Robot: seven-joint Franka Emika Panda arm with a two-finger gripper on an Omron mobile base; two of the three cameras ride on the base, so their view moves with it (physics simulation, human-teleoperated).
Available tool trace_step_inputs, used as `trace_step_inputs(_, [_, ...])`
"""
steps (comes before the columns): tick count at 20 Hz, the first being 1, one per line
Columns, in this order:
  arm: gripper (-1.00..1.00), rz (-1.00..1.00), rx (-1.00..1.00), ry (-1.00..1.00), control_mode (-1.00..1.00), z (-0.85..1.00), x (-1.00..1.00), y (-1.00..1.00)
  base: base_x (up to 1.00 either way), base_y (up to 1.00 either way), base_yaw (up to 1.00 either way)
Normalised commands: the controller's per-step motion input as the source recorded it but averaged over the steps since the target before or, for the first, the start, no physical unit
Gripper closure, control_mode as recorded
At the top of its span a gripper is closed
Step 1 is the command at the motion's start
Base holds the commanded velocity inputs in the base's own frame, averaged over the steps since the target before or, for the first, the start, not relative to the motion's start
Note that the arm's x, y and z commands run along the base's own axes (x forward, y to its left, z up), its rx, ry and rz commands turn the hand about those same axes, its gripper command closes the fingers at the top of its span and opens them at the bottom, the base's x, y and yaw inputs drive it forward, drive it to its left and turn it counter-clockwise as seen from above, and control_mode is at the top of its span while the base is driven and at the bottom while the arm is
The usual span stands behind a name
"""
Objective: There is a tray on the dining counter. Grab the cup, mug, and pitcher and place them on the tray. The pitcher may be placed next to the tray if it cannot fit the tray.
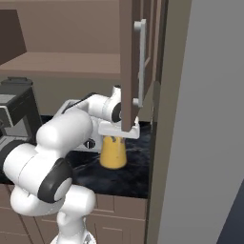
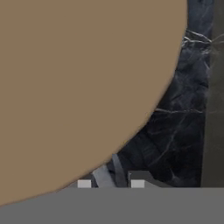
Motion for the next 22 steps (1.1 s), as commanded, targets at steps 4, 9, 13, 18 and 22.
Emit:
trace_step_inputs(4, [1.00,0.00,0.00,0.00,-1.00,0.00,-0.25,0.20,0.00,0.00,0.00])
trace_step_inputs(9, [1.00,0.00,0.00,-0.06,-1.00,0.00,-0.72,0.28,0.00,0.00,0.00])
trace_step_inputs(13, [1.00,0.00,0.00,-0.14,-1.00,0.00,-0.79,0.17,0.00,0.00,0.00])
trace_step_inputs(18, [1.00,0.00,0.00,-0.24,-1.00,0.10,-0.66,0.02,0.00,0.00,0.00])
trace_step_inputs(22, [1.00,0.00,-0.01,-0.34,-1.00,0.28,-0.68,0.08,0.00,0.00,0.00])
